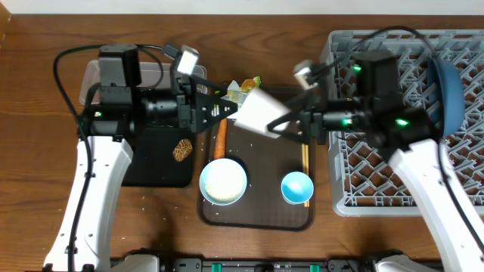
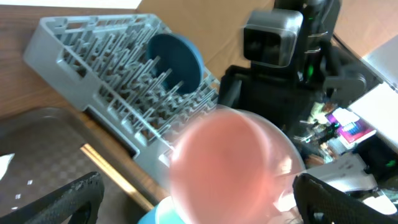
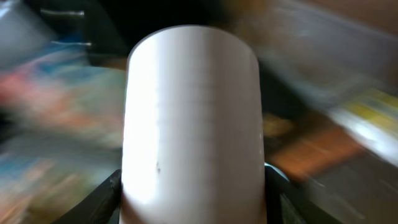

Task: Sort waste into correct bins and load items into the dishwasher rack
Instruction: 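Place the pink cup upside down in the dish rack with the right gripper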

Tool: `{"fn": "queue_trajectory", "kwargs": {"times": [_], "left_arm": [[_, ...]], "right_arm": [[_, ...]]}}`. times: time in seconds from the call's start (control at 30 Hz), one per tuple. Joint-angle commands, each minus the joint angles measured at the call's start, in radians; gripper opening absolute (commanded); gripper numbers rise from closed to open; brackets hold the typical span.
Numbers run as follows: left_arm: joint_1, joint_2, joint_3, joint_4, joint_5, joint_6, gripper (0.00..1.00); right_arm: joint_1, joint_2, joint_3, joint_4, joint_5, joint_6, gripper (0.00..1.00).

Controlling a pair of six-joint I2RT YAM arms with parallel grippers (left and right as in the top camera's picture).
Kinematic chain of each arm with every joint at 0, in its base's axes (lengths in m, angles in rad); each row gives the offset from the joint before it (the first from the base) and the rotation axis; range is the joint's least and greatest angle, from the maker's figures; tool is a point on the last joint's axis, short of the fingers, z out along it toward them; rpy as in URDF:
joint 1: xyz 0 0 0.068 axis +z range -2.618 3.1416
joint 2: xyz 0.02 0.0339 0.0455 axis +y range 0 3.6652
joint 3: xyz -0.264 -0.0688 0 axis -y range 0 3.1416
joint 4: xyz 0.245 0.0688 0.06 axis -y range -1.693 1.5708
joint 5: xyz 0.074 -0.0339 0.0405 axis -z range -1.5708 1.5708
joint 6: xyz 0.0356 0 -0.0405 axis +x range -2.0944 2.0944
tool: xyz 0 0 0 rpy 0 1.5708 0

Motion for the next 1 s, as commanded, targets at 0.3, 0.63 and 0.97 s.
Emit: {"fn": "queue_trajectory", "kwargs": {"times": [0.3,0.63,0.97], "left_arm": [[0.039,-0.015,0.011,0.004,0.057,-0.042,0.98],[0.039,-0.015,0.011,0.003,0.057,-0.042,0.98],[0.039,-0.015,0.011,-0.013,0.057,-0.042,0.98]], "right_arm": [[-0.247,-0.312,0.004,-0.413,0.897,0.228,0.30],[-0.567,-0.290,0.003,-0.682,1.062,0.245,0.33],[-0.751,-0.111,0.003,-0.718,1.031,0.241,0.34]]}}
